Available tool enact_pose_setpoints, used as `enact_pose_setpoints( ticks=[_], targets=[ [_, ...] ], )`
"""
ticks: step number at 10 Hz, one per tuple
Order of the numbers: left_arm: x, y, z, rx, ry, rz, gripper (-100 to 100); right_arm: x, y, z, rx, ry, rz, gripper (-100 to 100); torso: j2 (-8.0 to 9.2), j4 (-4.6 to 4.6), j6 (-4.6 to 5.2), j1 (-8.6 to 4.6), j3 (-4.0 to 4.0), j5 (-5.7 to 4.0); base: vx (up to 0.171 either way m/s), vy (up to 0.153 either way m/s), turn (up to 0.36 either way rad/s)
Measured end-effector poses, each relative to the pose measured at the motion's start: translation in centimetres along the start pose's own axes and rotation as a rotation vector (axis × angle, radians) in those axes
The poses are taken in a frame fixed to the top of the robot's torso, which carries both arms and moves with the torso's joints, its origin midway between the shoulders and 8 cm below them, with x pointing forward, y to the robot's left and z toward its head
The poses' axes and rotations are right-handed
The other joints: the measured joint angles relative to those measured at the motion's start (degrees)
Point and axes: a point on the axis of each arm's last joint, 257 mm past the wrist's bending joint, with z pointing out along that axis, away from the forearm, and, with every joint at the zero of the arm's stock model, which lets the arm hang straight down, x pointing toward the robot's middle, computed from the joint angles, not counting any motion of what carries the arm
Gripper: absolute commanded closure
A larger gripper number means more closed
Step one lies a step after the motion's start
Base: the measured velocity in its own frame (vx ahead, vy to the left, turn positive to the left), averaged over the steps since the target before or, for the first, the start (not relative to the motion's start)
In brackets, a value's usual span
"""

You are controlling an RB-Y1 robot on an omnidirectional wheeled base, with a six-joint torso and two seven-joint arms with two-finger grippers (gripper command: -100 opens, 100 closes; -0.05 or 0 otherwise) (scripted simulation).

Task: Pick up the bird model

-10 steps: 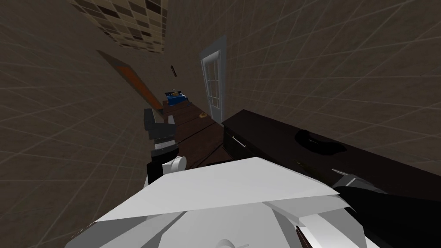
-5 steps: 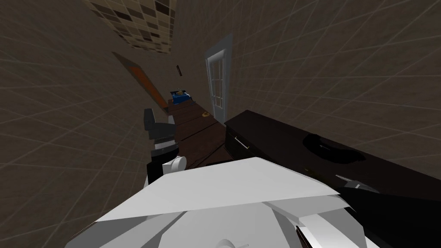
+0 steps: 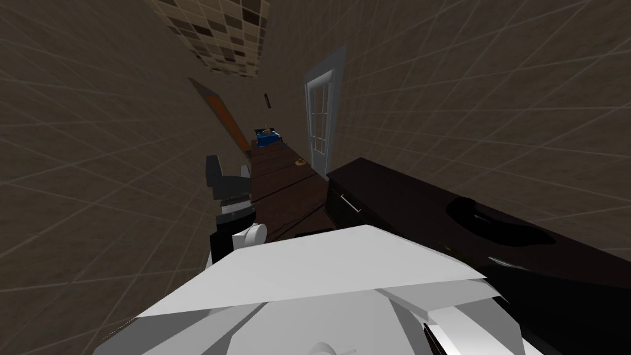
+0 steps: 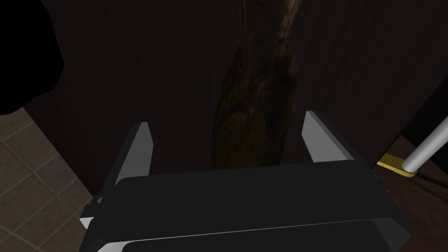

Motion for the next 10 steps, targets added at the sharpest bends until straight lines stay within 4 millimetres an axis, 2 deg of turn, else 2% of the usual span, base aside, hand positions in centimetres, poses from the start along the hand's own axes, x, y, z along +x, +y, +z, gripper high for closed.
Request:
enact_pose_setpoints(
  ticks=[4, 5, 6, 9, 10],
  targets=[
    [0.0, 0.0, 0.0, 0.000, 0.000, 0.000, 0, 0.0, 0.0, 0.0, 0.000, 0.000, 0.001, 100, -0.17, -0.06, -0.02, -0.06, -0.11, -0.01, 0.000, 0.000, 0.000],
    [0.0, 0.0, 0.0, 0.000, 0.000, 0.000, 0, 0.0, 0.0, 0.0, 0.000, 0.000, 0.001, 0, -0.17, -0.06, -0.02, -0.05, -0.11, 0.00, 0.000, 0.000, 0.000],
    [0.0, 0.0, 0.0, 0.000, 0.000, 0.000, 0, 0.0, 0.0, 0.0, 0.000, 0.000, 0.001, 100, -0.17, -0.06, -0.02, -0.05, -0.11, 0.00, 0.043, -0.030, -0.252],
    [0.0, 0.0, 0.0, 0.000, 0.000, 0.000, 0, -1.8, -0.2, -0.9, -0.006, -0.033, -0.046, 100, -0.44, -0.13, 0.06, -0.03, -0.27, 0.02, 0.089, -0.029, -0.259],
    [0.0, 0.0, 0.0, 0.000, 0.000, 0.000, 0, -2.5, -0.2, -1.1, -0.010, -0.047, -0.064, 100, -0.46, -0.13, -0.02, -0.09, -0.28, 0.02, 0.031, -0.015, -0.029]
  ],
)
